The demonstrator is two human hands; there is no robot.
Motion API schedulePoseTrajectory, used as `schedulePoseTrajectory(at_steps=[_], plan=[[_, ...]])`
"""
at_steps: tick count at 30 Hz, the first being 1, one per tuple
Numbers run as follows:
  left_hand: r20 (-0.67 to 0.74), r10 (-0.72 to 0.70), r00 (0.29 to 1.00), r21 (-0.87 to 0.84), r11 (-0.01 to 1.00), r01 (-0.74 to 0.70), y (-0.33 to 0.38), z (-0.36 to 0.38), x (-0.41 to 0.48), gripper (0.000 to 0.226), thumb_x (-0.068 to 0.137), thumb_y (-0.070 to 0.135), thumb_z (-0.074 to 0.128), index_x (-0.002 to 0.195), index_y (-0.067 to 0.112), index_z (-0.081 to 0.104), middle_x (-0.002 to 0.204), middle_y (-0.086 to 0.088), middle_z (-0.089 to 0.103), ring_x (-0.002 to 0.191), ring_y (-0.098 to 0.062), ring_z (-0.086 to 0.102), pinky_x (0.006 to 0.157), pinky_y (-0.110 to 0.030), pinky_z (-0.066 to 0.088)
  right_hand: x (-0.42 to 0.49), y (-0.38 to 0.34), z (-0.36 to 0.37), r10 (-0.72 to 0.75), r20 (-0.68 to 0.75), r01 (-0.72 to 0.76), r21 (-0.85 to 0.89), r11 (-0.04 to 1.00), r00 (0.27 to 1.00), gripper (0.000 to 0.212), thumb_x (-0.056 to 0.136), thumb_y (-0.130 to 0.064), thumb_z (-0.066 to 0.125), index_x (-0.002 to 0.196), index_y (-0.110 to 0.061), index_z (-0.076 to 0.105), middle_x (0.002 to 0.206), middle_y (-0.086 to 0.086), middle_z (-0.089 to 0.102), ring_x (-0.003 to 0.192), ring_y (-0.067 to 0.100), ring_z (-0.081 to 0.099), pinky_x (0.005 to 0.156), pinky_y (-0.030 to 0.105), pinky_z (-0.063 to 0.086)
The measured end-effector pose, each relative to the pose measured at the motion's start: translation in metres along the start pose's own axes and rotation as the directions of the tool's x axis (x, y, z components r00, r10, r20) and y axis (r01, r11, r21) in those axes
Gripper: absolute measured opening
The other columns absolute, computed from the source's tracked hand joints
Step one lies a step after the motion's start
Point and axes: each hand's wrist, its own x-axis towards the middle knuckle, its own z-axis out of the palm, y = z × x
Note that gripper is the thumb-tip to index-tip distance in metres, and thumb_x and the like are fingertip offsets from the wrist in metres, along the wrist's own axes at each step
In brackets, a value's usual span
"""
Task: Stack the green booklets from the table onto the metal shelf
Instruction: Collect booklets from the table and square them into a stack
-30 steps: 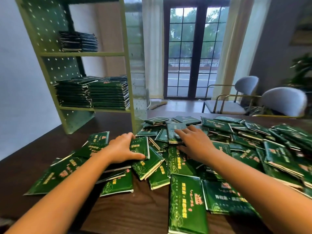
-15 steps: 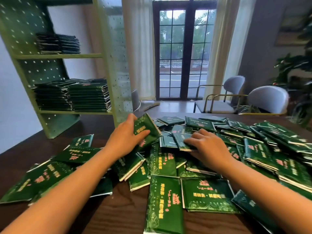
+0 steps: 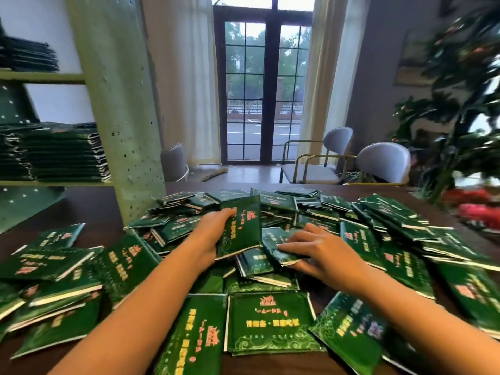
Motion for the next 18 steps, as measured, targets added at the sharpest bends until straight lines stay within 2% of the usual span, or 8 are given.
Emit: schedulePoseTrajectory(at_steps=[2,5,8,11,13,15,16,18], plan=[[0.014,0.0,1.0,-0.058,0.998,0.001,-0.003,0.009,0.007,0.013,0.095,0.016,0.052,0.088,0.007,0.058,0.053,-0.004,0.066,0.041,-0.012,0.063,0.036,-0.017,0.046,-0.002,0.007,0.003,0.045,-0.045,-0.043,0.045,0.998,0.998,0.039,0.088,-0.043,0.046,0.117,-0.025,0.066,0.103,-0.009,0.067,0.091,0.014,0.054,0.074,0.028,0.046],[-0.008,0.036,0.999,-0.14,0.989,-0.037,-0.007,0.014,0.011,0.005,0.093,0.009,0.054,0.089,0.008,0.056,0.055,-0.004,0.067,0.042,-0.011,0.063,0.035,-0.016,0.044,0.002,0.016,0.007,0.164,-0.193,-0.142,0.123,0.982,0.967,0.034,0.089,-0.039,0.047,0.11,-0.022,0.069,0.09,-0.01,0.068,0.083,0.015,0.055,0.065,0.031,0.048],[-0.058,0.105,0.993,-0.207,0.972,-0.115,-0.014,0.016,0.014,0.007,0.094,0.009,0.054,0.1,0.008,0.056,0.069,-0.007,0.069,0.051,-0.013,0.066,0.038,-0.017,0.047,0.01,0.022,0.008,0.382,-0.307,-0.261,0.368,0.892,0.872,0.014,0.091,-0.026,0.055,0.1,-0.029,0.066,0.077,-0.015,0.06,0.072,0.003,0.053,0.062,0.021,0.04],[-0.09,0.181,0.979,-0.211,0.958,-0.196,-0.02,0.014,0.01,0.026,0.094,0.01,0.055,0.12,0.009,0.052,0.088,-0.009,0.07,0.067,-0.017,0.068,0.045,-0.021,0.051,0.018,0.02,0.002,0.561,-0.352,-0.278,0.602,0.748,0.749,0.02,0.093,-0.011,0.057,0.088,-0.03,0.055,0.071,-0.017,0.057,0.065,-0.009,0.055,0.059,0.008,0.04],[-0.062,0.193,0.979,-0.234,0.951,-0.203,-0.023,0.015,0.005,0.027,0.095,0.009,0.052,0.122,0.009,0.05,0.09,-0.011,0.07,0.069,-0.019,0.07,0.049,-0.026,0.054,0.02,0.021,-0.002,0.637,-0.312,-0.227,0.752,0.619,0.705,0.012,0.094,-0.01,0.056,0.099,-0.021,0.057,0.08,-0.002,0.063,0.071,0.0,0.061,0.064,0.015,0.049],[-0.035,0.175,0.984,-0.281,0.943,-0.178,-0.024,0.018,-0.002,0.028,0.096,0.005,0.048,0.123,0.006,0.046,0.094,-0.016,0.068,0.075,-0.024,0.069,0.054,-0.033,0.056,0.018,0.022,-0.005,0.69,-0.256,-0.225,0.821,0.525,0.677,0.022,0.093,-0.011,0.057,0.112,-0.023,0.055,0.085,0.019,0.057,0.069,0.022,0.056,0.064,0.028,0.052],[-0.015,0.164,0.986,-0.319,0.934,-0.16,-0.023,0.02,-0.005,0.028,0.096,0.003,0.046,0.123,0.004,0.045,0.097,-0.019,0.067,0.078,-0.027,0.067,0.055,-0.035,0.057,0.016,0.022,-0.006,0.709,-0.235,-0.243,0.829,0.503,0.665,0.029,0.092,-0.012,0.058,0.117,-0.026,0.052,0.084,0.021,0.05,0.064,0.021,0.047,0.06,0.022,0.047],[0.036,0.127,0.991,-0.403,0.91,-0.102,-0.021,0.024,-0.011,0.023,0.096,0.002,0.042,0.119,0.0,0.046,0.098,-0.022,0.065,0.081,-0.03,0.065,0.059,-0.039,0.057,0.01,0.022,-0.006,0.728,-0.207,-0.258,0.844,0.471,0.654,0.039,0.091,-0.015,0.06,0.125,-0.03,0.049,0.091,0.004,0.049,0.06,0.009,0.043,0.054,0.01,0.04]])
